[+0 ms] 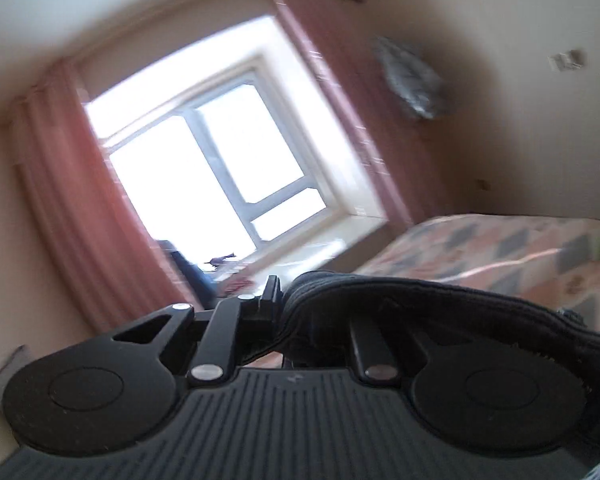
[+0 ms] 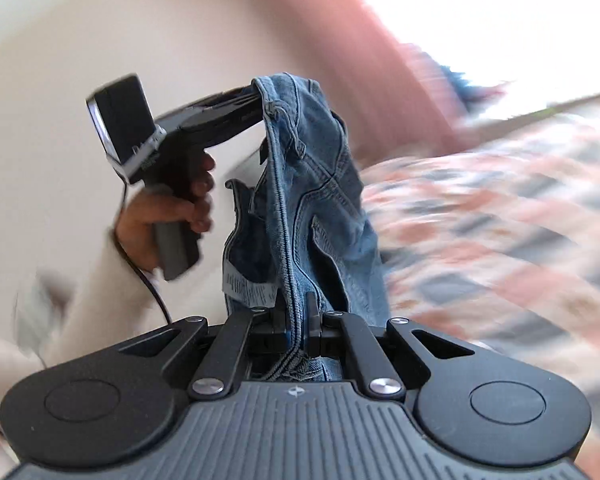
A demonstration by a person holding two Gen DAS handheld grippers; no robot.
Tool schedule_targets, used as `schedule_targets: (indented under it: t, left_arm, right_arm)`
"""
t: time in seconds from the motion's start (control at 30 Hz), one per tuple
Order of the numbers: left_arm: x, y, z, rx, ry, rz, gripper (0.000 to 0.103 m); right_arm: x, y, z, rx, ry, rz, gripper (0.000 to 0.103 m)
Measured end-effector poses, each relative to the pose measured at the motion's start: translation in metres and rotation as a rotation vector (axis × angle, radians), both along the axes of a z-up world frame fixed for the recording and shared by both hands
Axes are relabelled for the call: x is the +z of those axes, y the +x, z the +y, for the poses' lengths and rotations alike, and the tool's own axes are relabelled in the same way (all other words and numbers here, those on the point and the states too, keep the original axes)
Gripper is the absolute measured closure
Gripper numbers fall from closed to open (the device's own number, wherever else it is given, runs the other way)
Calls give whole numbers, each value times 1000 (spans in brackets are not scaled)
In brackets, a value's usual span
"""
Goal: Fold clothes
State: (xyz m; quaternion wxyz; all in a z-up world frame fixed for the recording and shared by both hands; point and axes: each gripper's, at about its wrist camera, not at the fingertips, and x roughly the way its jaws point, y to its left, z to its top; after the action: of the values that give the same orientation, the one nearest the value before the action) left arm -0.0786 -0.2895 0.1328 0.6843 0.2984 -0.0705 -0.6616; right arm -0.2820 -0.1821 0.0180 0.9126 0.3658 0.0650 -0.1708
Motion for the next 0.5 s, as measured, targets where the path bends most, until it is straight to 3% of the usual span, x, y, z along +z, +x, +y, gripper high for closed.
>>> schedule_targets:
  t: [0.03, 0.07, 0.13, 0.17, 0.2, 0.27, 0.33, 0.37, 0.4, 0.5]
  left_arm:
    - [-9, -28, -37, -47, 93, -11, 92]
    - [-20, -47, -59, -84, 180, 13, 88]
    - [-42, -81, -95, -155, 353, 78, 83]
    - [-53, -93, -103, -192, 428, 158, 80]
    - [-67, -85, -102, -200, 469, 239, 75]
    - [-98, -59, -96, -201, 534, 392, 68]
    - [-138, -29, -80, -156, 609, 478, 58]
    - [-161, -12, -68, -128, 653, 522, 58]
    - [-185, 10, -55, -85, 686, 553, 58]
    - [-250, 92, -18, 70, 764, 610, 60]
  right_arm:
    - [-4, -37, -14, -109, 64, -23, 99]
    - [-10, -70, -28, -151, 125, 17, 99]
    - [-37, -132, -69, -402, 287, 74, 98]
    - [-56, -161, -88, -534, 365, 113, 97]
    - [-75, -185, -103, -605, 409, 155, 96]
    - [-110, -228, -125, -740, 498, 229, 79]
    - [-133, -257, -113, -849, 530, 294, 66]
    - [-144, -268, -106, -891, 551, 305, 59]
    - [-157, -257, -99, -920, 572, 315, 45]
    - [-194, -240, -65, -940, 626, 364, 42]
